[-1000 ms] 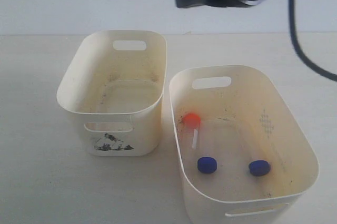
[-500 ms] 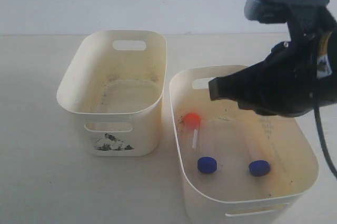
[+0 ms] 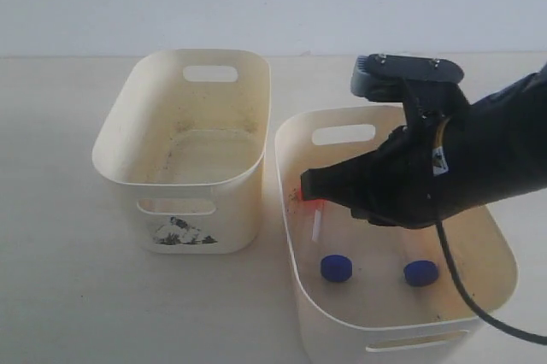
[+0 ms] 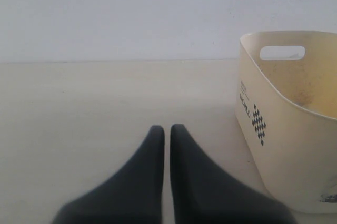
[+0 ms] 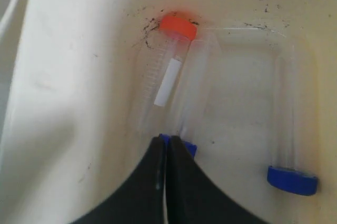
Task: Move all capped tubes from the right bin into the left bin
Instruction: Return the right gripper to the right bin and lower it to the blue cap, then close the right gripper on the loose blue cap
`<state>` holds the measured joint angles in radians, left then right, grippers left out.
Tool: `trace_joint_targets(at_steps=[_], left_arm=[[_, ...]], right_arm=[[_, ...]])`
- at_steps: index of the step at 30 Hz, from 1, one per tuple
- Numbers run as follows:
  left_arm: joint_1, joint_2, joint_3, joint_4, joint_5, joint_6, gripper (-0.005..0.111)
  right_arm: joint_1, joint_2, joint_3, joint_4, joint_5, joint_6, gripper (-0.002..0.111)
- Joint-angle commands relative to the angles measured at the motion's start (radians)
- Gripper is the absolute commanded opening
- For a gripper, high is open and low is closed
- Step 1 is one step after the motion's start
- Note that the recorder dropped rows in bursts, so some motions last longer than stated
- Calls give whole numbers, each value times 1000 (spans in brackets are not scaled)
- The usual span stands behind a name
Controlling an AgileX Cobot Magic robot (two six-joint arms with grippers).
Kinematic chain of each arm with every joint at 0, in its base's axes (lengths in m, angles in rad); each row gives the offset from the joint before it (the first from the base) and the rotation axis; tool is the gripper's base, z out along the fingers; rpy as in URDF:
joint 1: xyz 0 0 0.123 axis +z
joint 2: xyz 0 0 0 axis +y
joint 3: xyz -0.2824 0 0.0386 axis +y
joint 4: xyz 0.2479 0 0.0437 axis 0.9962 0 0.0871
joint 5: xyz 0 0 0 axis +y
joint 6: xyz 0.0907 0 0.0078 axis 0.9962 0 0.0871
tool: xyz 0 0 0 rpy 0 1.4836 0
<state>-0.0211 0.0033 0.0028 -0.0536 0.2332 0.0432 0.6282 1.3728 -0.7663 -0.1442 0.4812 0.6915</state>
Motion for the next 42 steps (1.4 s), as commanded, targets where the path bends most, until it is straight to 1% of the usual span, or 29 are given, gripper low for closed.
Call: trace_joint_targets(at_steps=[1,5,6,10,12,15,25,27,29,30,31,32,37,42], left_arm=[[1,-3,-3,0,-2,-8,4],[1,-3,-3,0,-2,-8,4],[1,-3,-3,0,-2,-8,4],[1,-3,-3,0,-2,-8,4],[1,-3,-3,0,-2,-8,4],[1,-3,-3,0,-2,-8,4],[1,-3,-3,0,-2,-8,4],[1,-3,-3,0,-2,-8,4],[1,-3,-3,0,-2,-8,4],[1,-3,-3,0,-2,-8,4],[1,-3,-3,0,-2,-8,4],[1,-3,-3,0,-2,-8,4],[1,-3,-3,0,-2,-8,4],[1,-3,-3,0,-2,-8,4]], right_arm=[[-3,49,-59,6,17,-3,0],[-7,69,-94,22,80,-22,0],[-23,76,-100,45,102,-42,0],[-97,93,-105,221,136,-222,0],[-134,102,-105,350,136,-340,0],[-155,116,-105,458,133,-448,0],[-155,257,-105,463,102,-459,0],[-155,275,-105,463,93,-468,7],[-155,275,-105,463,74,-468,29],[-155,275,-105,463,63,-468,44],[-155,275,-105,463,57,-468,52],[-155,277,-105,463,45,-468,57],[-155,277,-105,463,1,-468,47],[-155,277,-105,437,-9,-468,47]])
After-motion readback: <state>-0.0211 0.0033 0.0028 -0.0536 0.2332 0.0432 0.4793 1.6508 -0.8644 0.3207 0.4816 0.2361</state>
